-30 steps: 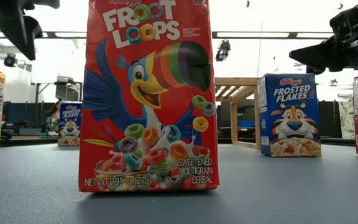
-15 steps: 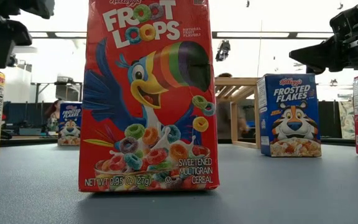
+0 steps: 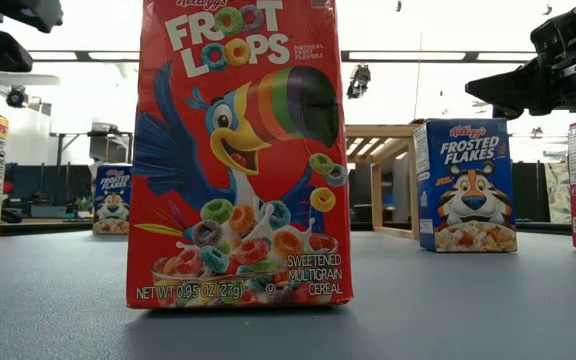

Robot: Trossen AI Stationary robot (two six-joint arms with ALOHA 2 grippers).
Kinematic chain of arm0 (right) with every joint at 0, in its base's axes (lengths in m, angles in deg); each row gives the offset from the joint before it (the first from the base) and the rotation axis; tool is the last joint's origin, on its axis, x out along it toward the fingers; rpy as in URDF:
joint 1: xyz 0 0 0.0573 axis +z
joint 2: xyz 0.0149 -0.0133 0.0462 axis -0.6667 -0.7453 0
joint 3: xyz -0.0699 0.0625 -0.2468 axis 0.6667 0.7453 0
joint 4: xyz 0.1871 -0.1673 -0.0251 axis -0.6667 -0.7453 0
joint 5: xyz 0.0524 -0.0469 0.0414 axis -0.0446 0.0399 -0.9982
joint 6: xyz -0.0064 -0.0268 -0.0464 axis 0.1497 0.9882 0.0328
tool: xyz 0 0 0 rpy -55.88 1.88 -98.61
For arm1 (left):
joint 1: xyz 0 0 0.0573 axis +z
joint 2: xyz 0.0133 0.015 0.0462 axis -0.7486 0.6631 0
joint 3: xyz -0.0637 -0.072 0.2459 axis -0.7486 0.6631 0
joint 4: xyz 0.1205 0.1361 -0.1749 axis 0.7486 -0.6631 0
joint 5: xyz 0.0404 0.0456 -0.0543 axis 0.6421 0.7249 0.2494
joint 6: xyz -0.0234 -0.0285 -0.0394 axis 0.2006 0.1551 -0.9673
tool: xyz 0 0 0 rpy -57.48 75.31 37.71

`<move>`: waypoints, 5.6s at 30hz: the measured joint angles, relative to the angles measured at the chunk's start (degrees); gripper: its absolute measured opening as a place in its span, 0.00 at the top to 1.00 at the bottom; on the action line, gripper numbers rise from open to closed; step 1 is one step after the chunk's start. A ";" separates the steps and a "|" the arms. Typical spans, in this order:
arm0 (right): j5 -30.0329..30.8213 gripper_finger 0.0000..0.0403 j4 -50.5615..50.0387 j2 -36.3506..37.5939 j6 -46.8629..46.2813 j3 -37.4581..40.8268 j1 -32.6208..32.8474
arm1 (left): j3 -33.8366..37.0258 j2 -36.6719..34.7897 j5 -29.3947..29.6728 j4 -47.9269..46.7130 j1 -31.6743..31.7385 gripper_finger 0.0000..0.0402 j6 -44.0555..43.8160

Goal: Stack cereal on shelf
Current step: Put the middle left yellow cereal box on the shelf

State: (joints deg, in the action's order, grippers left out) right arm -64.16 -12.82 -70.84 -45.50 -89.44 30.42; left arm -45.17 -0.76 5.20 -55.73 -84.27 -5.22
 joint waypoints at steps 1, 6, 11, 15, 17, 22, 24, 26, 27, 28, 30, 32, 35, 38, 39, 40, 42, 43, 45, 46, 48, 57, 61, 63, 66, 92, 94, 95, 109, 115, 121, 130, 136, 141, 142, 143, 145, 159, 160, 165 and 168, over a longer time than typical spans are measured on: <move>0.00 0.97 0.00 0.00 0.00 0.02 0.00 | 0.01 -0.42 0.95 -0.19 -0.88 0.32 -1.11; 0.01 0.97 0.00 0.00 0.00 0.00 0.00 | 0.05 -3.16 7.52 -1.97 -6.33 0.32 -8.14; 0.01 0.97 0.00 0.00 0.00 0.00 0.00 | 0.69 -3.40 9.00 -3.03 -9.06 0.32 -10.37; 0.00 0.97 0.00 0.00 0.00 0.01 0.00 | 3.71 -3.80 9.04 -1.13 -9.53 0.32 -10.15; 0.01 0.97 0.00 0.00 0.00 0.01 0.00 | 5.64 -4.38 9.00 0.80 -9.53 0.32 -9.91; -0.01 0.97 0.00 0.00 0.00 0.00 0.00 | 10.01 -6.17 8.99 5.32 -9.53 0.33 -9.78; -0.01 0.97 0.00 0.00 0.00 0.02 0.00 | 11.41 -6.98 8.98 6.83 -9.51 0.34 -9.76; 0.00 0.97 0.00 0.00 0.00 0.01 0.00 | 12.48 -7.56 8.97 7.75 -9.51 0.36 -9.76; 0.00 0.97 0.00 0.00 0.00 0.02 0.00 | 12.74 -7.79 8.97 7.96 -9.51 0.37 -9.76; 0.01 0.97 0.00 0.00 0.00 0.02 0.00 | 12.90 -8.01 8.97 8.15 -9.50 0.39 -9.76; 0.01 0.97 0.00 0.00 0.00 0.02 0.00 | 12.98 -8.20 8.99 8.22 -9.47 0.42 -9.74; 0.01 0.97 0.00 0.00 0.00 0.02 0.00 | 13.06 -8.39 8.98 8.49 -9.47 0.45 -9.74; -0.01 0.97 0.00 0.00 0.00 0.02 0.00 | 13.12 -8.46 9.00 9.82 -9.47 0.51 -9.74; -0.01 0.97 -0.02 0.00 0.00 0.02 0.00 | 13.13 -8.36 9.00 10.86 -9.47 0.57 -9.74; 0.01 0.97 0.00 0.00 0.00 0.00 0.00 | 13.11 -8.32 9.00 10.98 -9.47 0.58 -9.75; -0.01 0.97 0.00 0.00 0.00 0.00 0.00 | 13.02 -8.31 9.00 11.00 -9.47 0.59 -9.75; 0.01 0.97 -0.01 0.00 0.00 0.01 0.00 | 12.66 -8.31 9.00 11.20 -9.47 0.61 -9.76; -0.01 0.97 0.00 0.00 0.00 0.01 0.00 | 12.43 -8.31 9.00 11.22 -9.47 0.61 -9.76; 0.01 0.97 0.00 0.00 0.00 0.02 0.00 | 11.87 -8.31 9.09 11.21 -9.47 0.61 -9.76; 0.01 0.97 0.00 0.00 0.00 0.01 0.00 | 11.61 -8.31 9.42 11.21 -9.47 0.61 -9.76; -0.01 0.97 0.00 0.00 0.00 0.00 0.00 | 10.92 -8.31 10.59 11.07 -9.47 0.61 -9.74; -0.01 0.97 -0.01 0.00 0.00 0.00 0.00 | 5.53 -8.38 21.35 8.35 -9.42 0.61 -8.20; 0.00 0.97 0.00 0.00 0.00 0.01 0.00 | 1.42 -8.38 28.66 6.44 -8.90 0.61 -5.18; 0.01 0.97 -0.01 0.00 0.00 0.01 0.00 | -0.45 -8.38 31.54 5.27 -8.22 0.61 -3.78; 0.01 0.97 -0.01 0.00 0.00 0.00 0.00 | -2.82 -8.38 33.58 3.71 -6.66 0.61 -1.34; 0.01 0.97 0.00 0.00 0.00 0.02 0.00 | -8.05 -8.64 60.05 4.15 5.59 0.61 27.27; 0.01 0.97 0.00 0.00 0.00 0.02 0.00 | -8.01 -8.69 61.46 4.76 6.50 0.61 28.35; 0.01 0.97 0.00 0.00 0.00 0.00 0.00 | -8.01 -8.81 61.87 5.26 7.05 0.61 28.88; -0.01 0.97 -0.02 0.00 0.00 0.00 0.00 | -7.14 -10.91 50.60 27.57 16.62 0.61 41.23; 0.01 0.97 0.00 0.00 0.00 0.02 0.00 | -4.76 -10.82 38.43 43.25 23.56 0.61 54.85; 0.00 0.97 0.00 0.00 0.00 0.02 0.00 | -4.76 -10.93 30.88 49.01 33.95 0.61 61.29; -0.01 0.97 0.00 0.00 0.00 0.01 0.00 | -4.82 -9.07 8.44 53.06 53.12 0.61 64.12; -0.01 0.97 0.00 0.00 0.00 0.01 0.00 | -4.82 -7.96 3.94 52.83 61.20 0.61 67.63; 0.00 0.97 -0.01 0.00 0.00 0.02 0.00 | -4.84 -7.96 3.83 50.55 66.09 0.61 69.82; 0.00 0.97 0.00 0.00 0.00 0.00 0.00 | -4.84 -7.96 3.57 50.04 66.91 0.61 69.84; 0.00 0.97 0.00 0.00 0.00 0.00 0.00 | -4.80 -7.96 2.82 49.71 67.65 0.61 69.87; 0.01 0.97 0.00 0.00 0.00 0.00 0.00 | -4.38 -7.96 0.65 50.02 68.77 0.61 70.17; -0.01 0.97 0.00 0.00 0.00 0.00 0.00 | -3.89 -7.92 -2.17 46.74 71.90 0.61 74.71; 0.00 0.97 -0.02 0.00 0.00 0.01 0.00 | -4.35 -7.92 -2.17 46.64 72.20 0.61 74.73; -0.01 0.97 0.00 0.00 0.00 0.00 0.00 | -6.14 -7.94 -2.18 45.33 74.00 0.61 74.77; -0.01 0.97 -0.02 0.00 0.00 0.02 0.00 | -7.50 -7.38 -2.26 45.35 75.18 0.61 75.61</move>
State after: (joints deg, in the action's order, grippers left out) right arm -64.17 -12.84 -70.84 -45.50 -89.42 30.42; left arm -52.67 -8.14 2.95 -10.38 -9.10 70.39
